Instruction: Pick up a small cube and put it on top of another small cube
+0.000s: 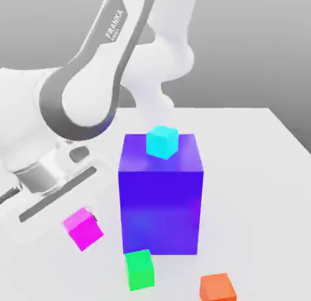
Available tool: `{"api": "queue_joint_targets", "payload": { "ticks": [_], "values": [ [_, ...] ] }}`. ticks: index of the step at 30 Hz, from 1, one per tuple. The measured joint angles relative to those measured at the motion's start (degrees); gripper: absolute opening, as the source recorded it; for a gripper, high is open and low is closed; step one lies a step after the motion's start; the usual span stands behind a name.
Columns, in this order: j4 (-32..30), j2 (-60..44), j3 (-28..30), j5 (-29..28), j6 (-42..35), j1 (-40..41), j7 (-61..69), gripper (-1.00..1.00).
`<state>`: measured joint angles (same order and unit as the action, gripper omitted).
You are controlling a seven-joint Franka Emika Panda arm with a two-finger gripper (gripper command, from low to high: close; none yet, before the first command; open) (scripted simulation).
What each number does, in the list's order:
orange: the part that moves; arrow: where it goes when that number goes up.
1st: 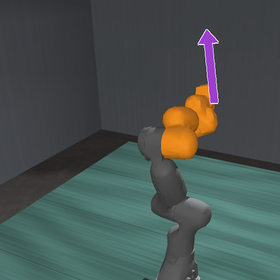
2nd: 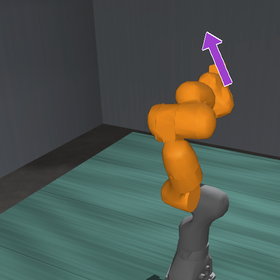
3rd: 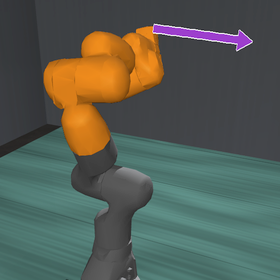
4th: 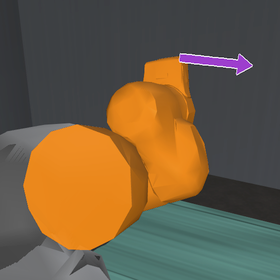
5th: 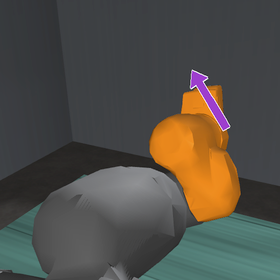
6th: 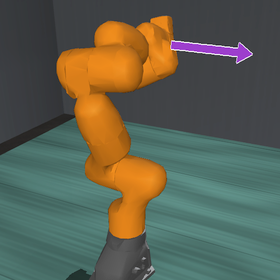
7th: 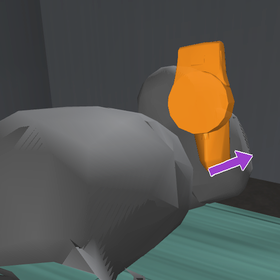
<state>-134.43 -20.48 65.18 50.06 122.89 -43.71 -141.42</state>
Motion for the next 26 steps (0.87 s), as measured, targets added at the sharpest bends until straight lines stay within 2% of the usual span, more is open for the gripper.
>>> {"api": "queue_joint_targets", "payload": {
  "ticks": [10, 13, 15, 16, 20, 21, 26],
  "values": [
    [-7.3, -4.1, 6.3, -4.3, 12.6, -22.3, -22.8, -1.0],
    [-8.5, -13.0, 12.0, 2.2, 11.0, -32.9, -24.5, -1.0],
    [-8.8, -22.0, 17.5, 9.3, 5.6, -38.9, -24.6, -1.0],
    [-8.7, -24.3, 17.9, 11.9, 4.6, -39.6, -24.6, -1.0],
    [-7.6, -26.3, 9.3, 18.8, 8.6, -34.0, -22.3, -1.0],
    [-7.3, -26.9, 7.3, 20.5, 9.3, -32.6, -21.5, 1.0],
    [-7.3, -26.9, 7.2, 20.5, 9.3, -32.6, -21.5, 1.0]
  ]
}}
